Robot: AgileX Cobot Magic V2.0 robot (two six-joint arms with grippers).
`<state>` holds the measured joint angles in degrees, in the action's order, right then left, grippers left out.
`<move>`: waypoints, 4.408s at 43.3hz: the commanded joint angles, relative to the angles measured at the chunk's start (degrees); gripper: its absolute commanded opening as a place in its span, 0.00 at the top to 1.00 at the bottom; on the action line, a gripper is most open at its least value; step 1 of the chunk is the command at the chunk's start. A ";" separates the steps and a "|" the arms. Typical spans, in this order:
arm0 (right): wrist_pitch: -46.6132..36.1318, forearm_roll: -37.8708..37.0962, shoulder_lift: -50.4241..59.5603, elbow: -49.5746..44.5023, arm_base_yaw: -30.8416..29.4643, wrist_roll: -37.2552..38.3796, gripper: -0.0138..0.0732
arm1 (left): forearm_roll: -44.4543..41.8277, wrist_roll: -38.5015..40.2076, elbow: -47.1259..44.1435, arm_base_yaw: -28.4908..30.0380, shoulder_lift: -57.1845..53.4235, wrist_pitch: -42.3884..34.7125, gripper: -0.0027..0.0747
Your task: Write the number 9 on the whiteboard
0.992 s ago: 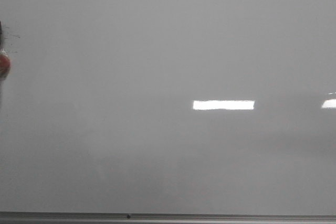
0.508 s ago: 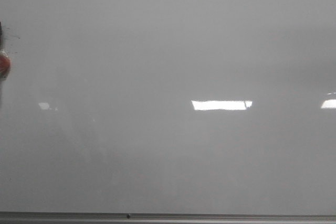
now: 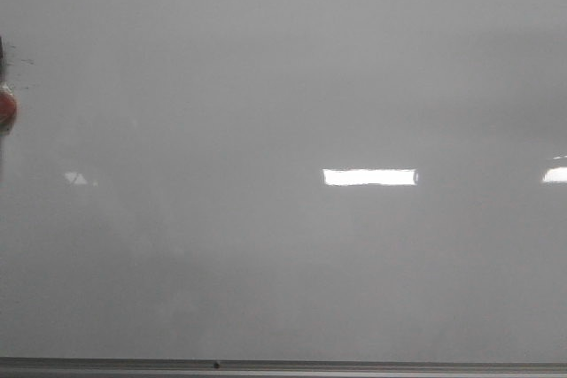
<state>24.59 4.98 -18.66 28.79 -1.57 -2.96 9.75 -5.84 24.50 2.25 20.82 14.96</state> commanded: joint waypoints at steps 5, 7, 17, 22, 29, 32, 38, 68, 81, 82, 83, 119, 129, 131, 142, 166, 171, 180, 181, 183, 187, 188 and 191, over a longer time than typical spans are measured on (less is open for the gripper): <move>-4.30 -0.49 -0.76 2.07 -0.34 -0.27 0.28 | 0.97 0.16 2.15 -0.02 1.01 -3.53 0.18; -4.30 -0.49 -0.76 2.07 -0.34 -0.27 0.27 | 0.97 0.16 2.15 -0.02 1.72 -3.08 0.18; -4.18 -0.49 -0.76 2.07 -0.34 -0.27 0.27 | 6.25 -0.02 4.51 -2.10 14.32 1.84 0.18; -4.13 -0.49 -0.76 2.07 -0.05 -0.27 0.27 | 6.25 -0.44 6.31 -5.95 23.75 1.72 0.18; -4.13 -0.49 -0.76 2.07 0.09 -0.27 0.27 | 5.81 -1.53 9.06 -11.37 37.88 -2.34 0.18; -4.13 -0.49 -0.76 2.07 0.09 -0.27 0.27 | 5.81 -1.53 9.87 -12.14 43.18 -6.46 0.18; -4.02 -0.49 -0.76 2.07 0.07 -0.27 0.27 | 5.81 -1.53 10.79 -11.98 52.20 -16.24 0.18; -3.96 -0.49 -0.76 2.07 0.07 -0.27 0.27 | 5.81 -1.53 10.79 -11.98 66.54 -34.34 0.75; -3.96 -0.49 -0.76 2.07 0.07 -0.27 0.27 | 5.81 -1.53 10.79 -11.98 65.49 -31.46 0.99; -3.96 -0.49 -0.76 2.07 0.07 -0.27 0.27 | 5.81 -1.53 10.97 -11.98 64.90 -30.05 0.99; -3.96 -0.49 -0.76 2.07 0.07 -0.27 0.27 | 5.81 -1.43 11.04 -11.98 64.23 -27.99 0.99; 35.81 38.91 -30.82 22.94 8.88 -39.16 0.27 | 23.30 -44.57 35.63 -31.50 54.07 56.27 0.99; 42.54 51.83 -42.62 27.06 15.56 -51.06 0.20 | 23.30 -48.03 35.63 -37.01 53.86 57.05 0.99; 42.54 53.94 -44.87 27.67 17.23 -53.35 0.19 | 23.30 -48.03 35.63 -37.67 53.86 57.05 0.99; 40.02 57.96 -54.46 30.40 26.69 -57.52 0.19 | 23.65 -48.03 35.63 -37.92 53.86 57.05 0.99; 40.63 61.08 -62.48 30.97 30.92 -58.39 0.68 | 26.10 -48.03 35.63 -37.92 53.62 53.95 0.99; 41.67 61.08 -62.48 30.97 30.92 -58.39 0.88 | 27.14 -48.03 35.63 -37.92 52.67 51.17 0.90; 42.16 59.47 -62.22 30.82 29.24 -58.32 0.91 | 27.15 -47.72 35.63 -37.92 49.77 50.32 0.25; 42.44 59.08 -62.16 30.82 28.89 -58.18 0.91 | 27.15 -47.72 35.63 -37.92 49.34 50.31 0.21; 43.04 58.33 -61.91 30.58 27.52 -57.74 0.91 | 27.03 -47.16 35.63 -37.80 48.73 50.31 0.16; 43.20 57.90 -60.79 29.40 23.99 -57.39 0.91 | 25.48 -44.54 35.63 -37.67 46.85 50.31 0.21; 42.98 57.90 -60.61 29.08 23.01 -57.39 0.91 | 24.50 -43.63 35.51 -37.67 46.34 50.22 0.24; 40.94 57.97 -59.97 27.99 19.35 -57.39 0.91 | 22.53 -42.41 34.93 -37.67 44.62 50.07 0.39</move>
<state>65.93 59.88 -81.32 56.35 21.06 -60.43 31.97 -50.41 58.31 -35.20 68.47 66.24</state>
